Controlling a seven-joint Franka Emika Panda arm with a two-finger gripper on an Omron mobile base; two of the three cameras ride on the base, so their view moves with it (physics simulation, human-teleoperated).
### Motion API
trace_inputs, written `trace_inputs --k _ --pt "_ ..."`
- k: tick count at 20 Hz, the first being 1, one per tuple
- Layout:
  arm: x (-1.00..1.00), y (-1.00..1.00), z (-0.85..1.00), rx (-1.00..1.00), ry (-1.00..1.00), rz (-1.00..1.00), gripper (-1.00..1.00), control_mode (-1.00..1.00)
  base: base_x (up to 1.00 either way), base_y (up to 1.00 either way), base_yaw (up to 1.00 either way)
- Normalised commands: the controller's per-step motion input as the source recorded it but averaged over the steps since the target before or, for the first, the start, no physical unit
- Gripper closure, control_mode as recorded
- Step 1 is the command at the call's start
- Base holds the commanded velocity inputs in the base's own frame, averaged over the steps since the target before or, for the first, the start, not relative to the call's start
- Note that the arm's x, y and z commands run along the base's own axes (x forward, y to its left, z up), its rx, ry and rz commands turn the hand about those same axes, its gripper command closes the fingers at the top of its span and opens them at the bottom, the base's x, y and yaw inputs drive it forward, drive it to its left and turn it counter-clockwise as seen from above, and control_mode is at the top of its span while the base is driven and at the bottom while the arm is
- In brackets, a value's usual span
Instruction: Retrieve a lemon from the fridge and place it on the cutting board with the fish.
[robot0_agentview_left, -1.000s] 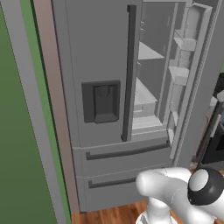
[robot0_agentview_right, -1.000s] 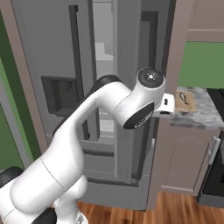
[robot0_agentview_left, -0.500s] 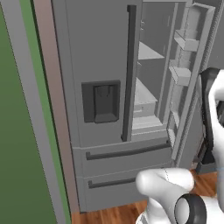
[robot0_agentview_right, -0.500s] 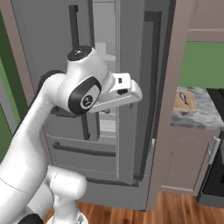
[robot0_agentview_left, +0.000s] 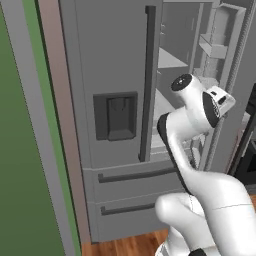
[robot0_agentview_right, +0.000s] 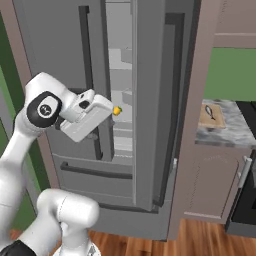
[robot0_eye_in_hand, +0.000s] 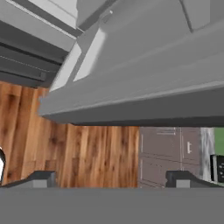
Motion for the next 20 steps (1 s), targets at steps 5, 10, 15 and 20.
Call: trace_inputs --k 5,10,15,20 --pt "0.49 0.15 -0.76 -0.09 -0.02 0.00 -1.00 -1.00 0.00 0.00 0.00" --pt "0.65 -0.01 -0.68 0.00 -0.01 0.01 -1.00 -1.00 0.00 0.00 0.00" --pt "0.70 -0.24 -0.64 0.00 0.00 0.03 -1.00 -1.00 0.00 0.00 0.00" --pt "0.18 -0.48 -0.24 -0.01 0.08 0.01 -1.00 -1.00 0.00 0.00 0.00"
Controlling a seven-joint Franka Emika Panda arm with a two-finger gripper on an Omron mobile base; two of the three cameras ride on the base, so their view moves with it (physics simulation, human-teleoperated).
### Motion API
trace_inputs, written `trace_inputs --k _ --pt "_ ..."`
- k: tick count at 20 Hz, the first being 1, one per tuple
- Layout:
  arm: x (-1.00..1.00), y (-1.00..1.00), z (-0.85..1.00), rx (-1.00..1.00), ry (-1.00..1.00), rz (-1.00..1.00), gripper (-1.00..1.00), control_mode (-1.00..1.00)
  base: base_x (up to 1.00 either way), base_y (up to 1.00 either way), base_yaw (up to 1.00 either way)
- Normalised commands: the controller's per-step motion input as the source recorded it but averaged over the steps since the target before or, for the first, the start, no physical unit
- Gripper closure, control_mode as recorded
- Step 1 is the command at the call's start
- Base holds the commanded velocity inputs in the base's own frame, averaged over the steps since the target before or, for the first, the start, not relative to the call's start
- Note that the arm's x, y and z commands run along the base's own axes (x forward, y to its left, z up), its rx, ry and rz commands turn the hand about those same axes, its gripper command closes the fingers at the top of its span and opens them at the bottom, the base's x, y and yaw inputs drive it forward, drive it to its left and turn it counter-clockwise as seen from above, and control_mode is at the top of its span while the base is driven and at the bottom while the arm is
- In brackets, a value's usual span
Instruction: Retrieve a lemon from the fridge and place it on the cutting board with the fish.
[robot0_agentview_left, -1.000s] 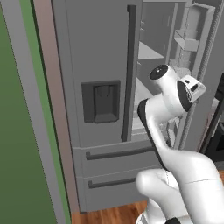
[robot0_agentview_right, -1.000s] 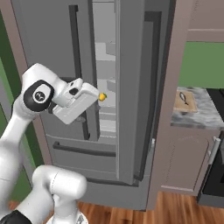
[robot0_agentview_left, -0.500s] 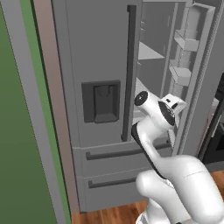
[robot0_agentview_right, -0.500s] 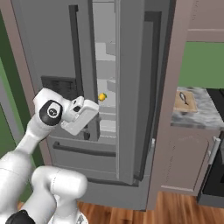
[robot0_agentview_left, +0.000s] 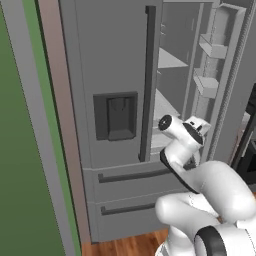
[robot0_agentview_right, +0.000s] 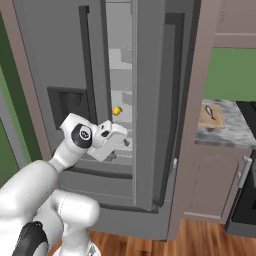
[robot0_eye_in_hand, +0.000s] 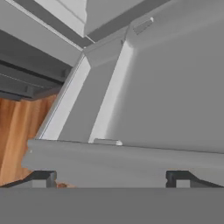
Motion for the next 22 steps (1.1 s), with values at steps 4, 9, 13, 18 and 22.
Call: trace_inputs --k 4,9,13,18,22 --pt "0.00 -0.59 -0.07 -0.02 0.09 0.00 -1.00 -1.00 0.00 0.00 0.00" --pt "0.05 -0.72 -0.06 0.00 0.06 0.00 -1.00 -1.00 0.00 0.00 0.00" --pt "0.09 -0.79 -0.10 0.00 0.07 0.00 -1.00 -1.00 0.00 0.00 0.00" --pt "0.01 -0.20 -0.01 -0.01 0.04 0.00 -1.00 -1.00 0.00 0.00 0.00" --pt "-0.02 0.70 0.00 -0.05 0.00 -0.03 -1.00 -1.00 0.00 0.00 0.00"
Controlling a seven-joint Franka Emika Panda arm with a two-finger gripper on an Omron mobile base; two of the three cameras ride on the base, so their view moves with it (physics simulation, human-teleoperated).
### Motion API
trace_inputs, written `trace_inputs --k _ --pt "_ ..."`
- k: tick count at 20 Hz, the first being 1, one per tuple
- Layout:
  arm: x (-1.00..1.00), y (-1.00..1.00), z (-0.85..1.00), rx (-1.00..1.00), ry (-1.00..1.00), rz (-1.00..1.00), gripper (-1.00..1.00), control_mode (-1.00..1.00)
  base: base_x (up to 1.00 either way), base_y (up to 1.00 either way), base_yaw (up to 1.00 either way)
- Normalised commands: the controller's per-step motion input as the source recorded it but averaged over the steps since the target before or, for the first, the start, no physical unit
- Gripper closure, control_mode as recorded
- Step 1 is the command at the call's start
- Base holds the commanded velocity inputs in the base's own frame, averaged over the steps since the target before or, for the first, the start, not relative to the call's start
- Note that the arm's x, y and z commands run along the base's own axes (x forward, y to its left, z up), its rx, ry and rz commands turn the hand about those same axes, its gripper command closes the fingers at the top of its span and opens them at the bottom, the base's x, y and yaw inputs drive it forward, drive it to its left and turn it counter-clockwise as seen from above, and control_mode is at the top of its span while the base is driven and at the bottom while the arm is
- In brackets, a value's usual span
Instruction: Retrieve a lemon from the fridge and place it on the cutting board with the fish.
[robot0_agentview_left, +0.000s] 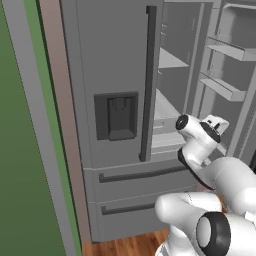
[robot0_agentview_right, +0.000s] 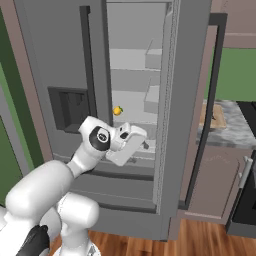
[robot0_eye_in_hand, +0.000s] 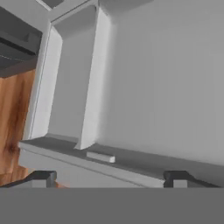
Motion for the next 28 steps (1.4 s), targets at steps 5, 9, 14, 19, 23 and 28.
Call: trace_inputs --k 5,9,14,19,23,28 --pt "-0.01 1.00 0.00 -0.01 -0.01 -0.15 -1.00 -1.00 0.00 0.00 0.00" --pt "0.00 0.79 -0.15 0.34 -0.09 -0.07 -1.00 -1.00 0.00 0.00 0.00" --pt "0.00 0.41 -0.32 0.75 -0.04 -0.03 -1.00 -1.00 0.00 0.00 0.00" --pt "0.01 0.59 0.03 0.55 -0.36 -0.13 -1.00 -1.00 0.00 0.00 0.00" --pt "0.00 0.51 0.26 0.18 -0.34 -0.08 -1.00 -1.00 0.00 0.00 0.00" --pt "0.00 0.23 0.60 0.06 -0.31 0.04 -1.00 -1.00 0.00 0.00 0.00"
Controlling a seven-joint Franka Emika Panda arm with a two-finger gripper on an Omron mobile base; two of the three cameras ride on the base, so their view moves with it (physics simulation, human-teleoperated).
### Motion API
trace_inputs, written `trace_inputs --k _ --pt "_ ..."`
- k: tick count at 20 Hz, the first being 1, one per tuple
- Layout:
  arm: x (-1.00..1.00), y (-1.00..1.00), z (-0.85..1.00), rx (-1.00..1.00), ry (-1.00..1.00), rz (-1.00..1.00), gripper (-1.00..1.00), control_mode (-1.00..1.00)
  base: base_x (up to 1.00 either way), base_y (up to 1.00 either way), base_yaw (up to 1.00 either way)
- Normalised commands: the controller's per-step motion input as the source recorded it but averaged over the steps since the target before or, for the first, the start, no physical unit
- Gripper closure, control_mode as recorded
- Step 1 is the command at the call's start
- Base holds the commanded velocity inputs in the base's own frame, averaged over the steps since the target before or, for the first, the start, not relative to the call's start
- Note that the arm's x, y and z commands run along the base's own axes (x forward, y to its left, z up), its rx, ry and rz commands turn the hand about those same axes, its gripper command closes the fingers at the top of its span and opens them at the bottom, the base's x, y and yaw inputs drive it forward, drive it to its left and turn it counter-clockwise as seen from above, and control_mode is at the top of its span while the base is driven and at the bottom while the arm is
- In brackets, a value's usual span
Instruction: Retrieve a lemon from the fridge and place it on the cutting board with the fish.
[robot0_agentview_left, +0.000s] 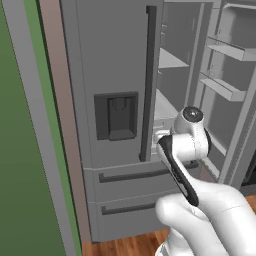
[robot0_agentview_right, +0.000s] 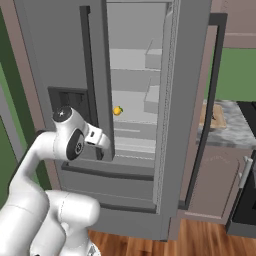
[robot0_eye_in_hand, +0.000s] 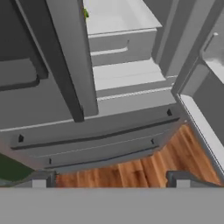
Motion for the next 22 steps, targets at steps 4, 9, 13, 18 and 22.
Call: trace_inputs --k 4,9,13,18,22 --pt "0.00 0.33 0.72 0.00 -0.21 0.08 -1.00 -1.00 0.00 0.00 0.00" --pt "0.02 0.40 0.53 0.00 -0.12 0.03 -1.00 -1.00 0.00 0.00 0.00" --pt "0.14 0.38 0.58 0.00 -0.02 0.01 -1.00 -1.00 0.00 0.00 0.00" --pt "0.10 0.07 0.16 0.00 0.05 0.00 -1.00 -1.00 0.00 0.00 0.00" --pt "0.10 0.00 0.00 0.00 0.00 0.00 -1.00 -1.00 0.00 0.00 0.00"
